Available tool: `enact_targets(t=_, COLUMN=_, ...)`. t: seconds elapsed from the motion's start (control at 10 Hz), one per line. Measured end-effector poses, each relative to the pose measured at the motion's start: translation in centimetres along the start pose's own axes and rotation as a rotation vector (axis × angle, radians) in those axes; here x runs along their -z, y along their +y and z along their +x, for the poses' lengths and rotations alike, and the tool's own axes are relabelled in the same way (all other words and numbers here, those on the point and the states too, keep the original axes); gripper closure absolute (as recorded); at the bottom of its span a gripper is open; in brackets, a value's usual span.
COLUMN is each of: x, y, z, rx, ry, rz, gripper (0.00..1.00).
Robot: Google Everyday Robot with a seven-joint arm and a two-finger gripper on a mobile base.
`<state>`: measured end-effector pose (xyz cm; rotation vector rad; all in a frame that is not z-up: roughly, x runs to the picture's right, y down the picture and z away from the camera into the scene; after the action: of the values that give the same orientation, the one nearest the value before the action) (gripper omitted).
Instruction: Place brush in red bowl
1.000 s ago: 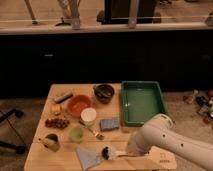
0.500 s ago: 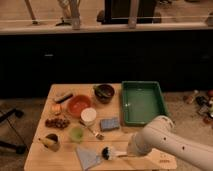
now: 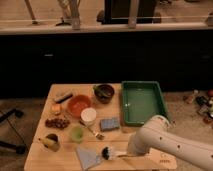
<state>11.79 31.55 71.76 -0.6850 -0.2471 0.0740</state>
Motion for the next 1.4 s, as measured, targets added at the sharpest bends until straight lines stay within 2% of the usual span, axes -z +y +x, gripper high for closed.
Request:
enact_targets(t=0.4, x=-1.1, y=-0.1, z=0.1, rx=0.000, ry=0.006, rz=-0.029, gripper=0.20)
enact_targets(t=0.6, x=-1.7, y=-0.3, z=0.1, rx=-0.013, ry=0.020, rz=-0.028, gripper=0.20)
enact_targets(t=0.9, x=-2.5, y=-0.8, z=0.7, rx=-0.051, ry=0.051, rz=-0.018, gripper=0.20)
enact_targets(t=1.4, x=-4.1, y=-1.6, z=1.6, rx=-0.101, ry=0.106, rz=0.028, gripper=0.20)
